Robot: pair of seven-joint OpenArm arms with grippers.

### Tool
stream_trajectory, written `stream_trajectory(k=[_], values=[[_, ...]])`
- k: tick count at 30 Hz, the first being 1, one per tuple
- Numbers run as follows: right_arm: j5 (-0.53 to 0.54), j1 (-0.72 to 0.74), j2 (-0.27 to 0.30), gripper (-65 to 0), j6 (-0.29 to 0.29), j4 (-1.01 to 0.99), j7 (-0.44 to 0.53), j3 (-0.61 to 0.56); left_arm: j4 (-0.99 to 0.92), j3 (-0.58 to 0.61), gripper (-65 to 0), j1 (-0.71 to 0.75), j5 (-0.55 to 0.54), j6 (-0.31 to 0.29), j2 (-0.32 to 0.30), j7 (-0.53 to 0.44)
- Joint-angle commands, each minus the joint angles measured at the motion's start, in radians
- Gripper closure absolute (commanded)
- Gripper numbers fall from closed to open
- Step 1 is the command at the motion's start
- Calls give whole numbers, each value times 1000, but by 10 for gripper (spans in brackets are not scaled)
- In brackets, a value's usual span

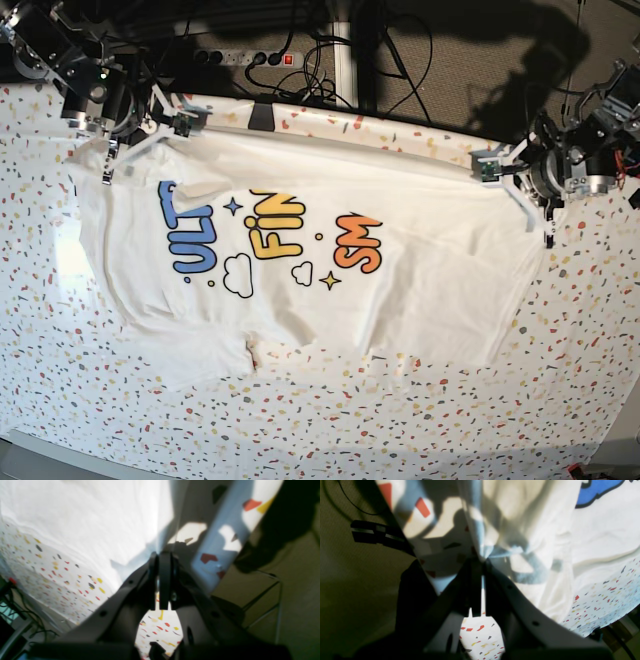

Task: Fold the T-shirt properly
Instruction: 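Drag the gripped shirt edge toward the arms with both grippers, then open both grippers and move them apart over the shirt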

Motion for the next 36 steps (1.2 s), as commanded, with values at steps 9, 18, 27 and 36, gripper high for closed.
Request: stream_trajectory(k=[9,18,27,36], values=[[37,6,25,-126,6,48,-37,12,10,-12,-37,-16,-13,9,-25,124],[157,18,26,-126,4,78,-37,13,10,-12,-87,-16,-117,9,-25,123],[233,18,25,-126,2,169,-32,14,41,-12,-137,-18,-116,9,-26,124],[233,18,25,-126,1,187,-32,14,58,-14,-177,-19,-44,9,-27,190]])
